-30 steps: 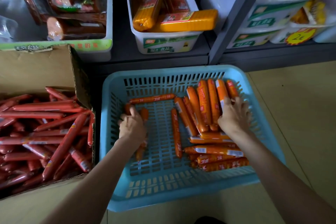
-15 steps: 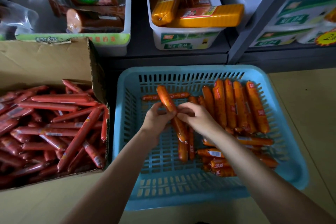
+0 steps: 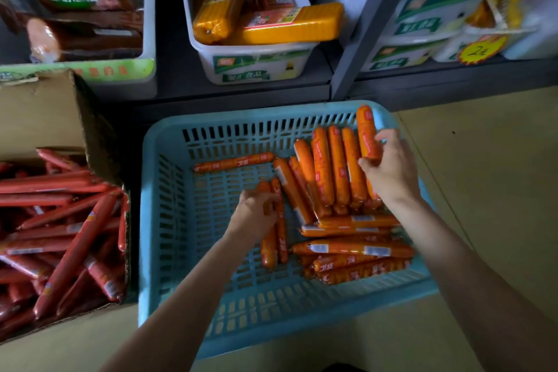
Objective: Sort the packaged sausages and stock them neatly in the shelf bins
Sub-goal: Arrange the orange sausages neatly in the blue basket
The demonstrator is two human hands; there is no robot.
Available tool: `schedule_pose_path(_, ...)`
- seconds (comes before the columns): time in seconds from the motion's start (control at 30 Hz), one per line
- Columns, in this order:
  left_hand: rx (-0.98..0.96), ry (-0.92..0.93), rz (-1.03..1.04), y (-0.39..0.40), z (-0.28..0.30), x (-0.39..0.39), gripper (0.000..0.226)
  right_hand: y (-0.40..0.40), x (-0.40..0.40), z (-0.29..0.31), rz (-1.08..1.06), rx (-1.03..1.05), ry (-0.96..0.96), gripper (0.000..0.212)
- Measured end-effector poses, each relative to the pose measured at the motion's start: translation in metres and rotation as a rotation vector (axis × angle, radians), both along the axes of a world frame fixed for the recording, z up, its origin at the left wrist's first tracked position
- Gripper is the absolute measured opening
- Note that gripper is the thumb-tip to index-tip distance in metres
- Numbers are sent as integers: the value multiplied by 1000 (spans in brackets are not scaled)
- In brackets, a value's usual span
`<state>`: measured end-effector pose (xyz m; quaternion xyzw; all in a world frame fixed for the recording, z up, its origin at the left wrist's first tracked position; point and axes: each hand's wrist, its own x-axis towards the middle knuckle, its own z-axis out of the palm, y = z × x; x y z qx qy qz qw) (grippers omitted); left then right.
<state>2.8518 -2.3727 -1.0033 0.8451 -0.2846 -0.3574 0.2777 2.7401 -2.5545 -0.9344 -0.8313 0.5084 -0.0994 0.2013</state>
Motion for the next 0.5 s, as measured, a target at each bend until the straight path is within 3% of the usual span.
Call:
schedule_pose_path(0.1,78,-97,-81,2,-2,-9,39,-5,-6,-9,73,-43,241,28)
schedule_pose_path(0.2,159,-107,-116,10,-5,-8,41,18,8,-7,214,-156,119,23)
schedule_pose_path(0.3,168,-110,-143,17,-4,-3,45,58,29,-12,468,-37,21,16)
schedule_pose_path(0.4,183,-154,-48,21,0,4,43,93,47,-35,648,137,278,21)
schedule_pose_path(0.5,173,-189,82,30,1,13,31,104,54,-51,645,194,442,36)
